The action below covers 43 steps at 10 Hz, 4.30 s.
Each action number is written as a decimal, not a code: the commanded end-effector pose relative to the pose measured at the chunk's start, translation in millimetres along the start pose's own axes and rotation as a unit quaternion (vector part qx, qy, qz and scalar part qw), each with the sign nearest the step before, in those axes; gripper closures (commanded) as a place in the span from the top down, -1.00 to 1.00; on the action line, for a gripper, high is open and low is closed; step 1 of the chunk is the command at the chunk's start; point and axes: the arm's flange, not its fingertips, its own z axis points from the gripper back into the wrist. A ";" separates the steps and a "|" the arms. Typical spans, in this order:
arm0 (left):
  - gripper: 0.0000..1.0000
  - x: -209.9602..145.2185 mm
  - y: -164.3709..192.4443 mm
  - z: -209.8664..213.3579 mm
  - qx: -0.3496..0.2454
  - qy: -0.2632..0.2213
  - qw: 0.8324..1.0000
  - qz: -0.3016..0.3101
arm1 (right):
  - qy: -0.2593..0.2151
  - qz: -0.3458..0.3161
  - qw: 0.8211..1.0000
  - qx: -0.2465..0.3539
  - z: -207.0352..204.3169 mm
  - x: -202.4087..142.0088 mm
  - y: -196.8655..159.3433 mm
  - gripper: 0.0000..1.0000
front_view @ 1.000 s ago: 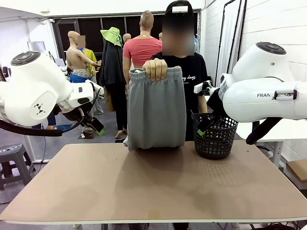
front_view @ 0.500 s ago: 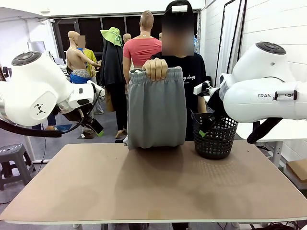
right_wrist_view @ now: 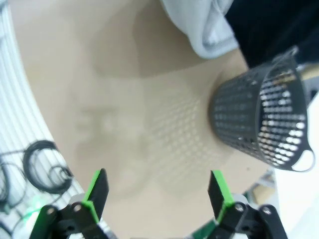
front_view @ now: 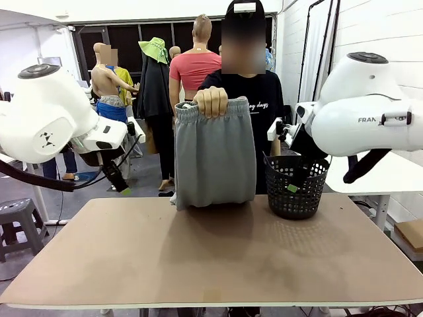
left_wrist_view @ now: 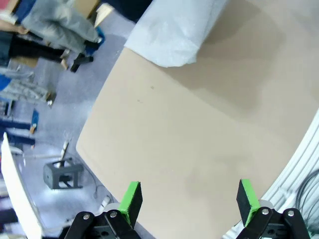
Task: Fold the training pants.
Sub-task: Grab both ends of the Training pants handed by a person.
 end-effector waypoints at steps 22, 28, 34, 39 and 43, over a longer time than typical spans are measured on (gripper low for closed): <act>1.00 21.5 43.4 -50.7 -0.067 -0.240 0.948 -0.196 | -0.236 0.141 0.957 0.098 -54.3 2.2 -75.9 1.00; 1.00 47.8 43.1 -68.5 -0.079 -0.363 0.909 -0.189 | -0.335 0.127 0.922 0.147 -62.8 11.6 -87.0 1.00; 1.00 66.9 36.4 -80.6 -0.078 -0.416 0.893 -0.155 | -0.426 0.127 0.884 0.145 -62.2 11.5 -85.2 1.00; 1.00 82.9 34.7 -77.3 -0.091 -0.457 0.870 -0.159 | -0.471 0.133 0.860 0.148 -66.2 22.5 -81.1 1.00; 1.00 87.0 25.0 -73.6 -0.138 -0.488 0.854 -0.114 | -0.489 0.134 0.845 0.170 -60.9 30.0 -74.4 1.00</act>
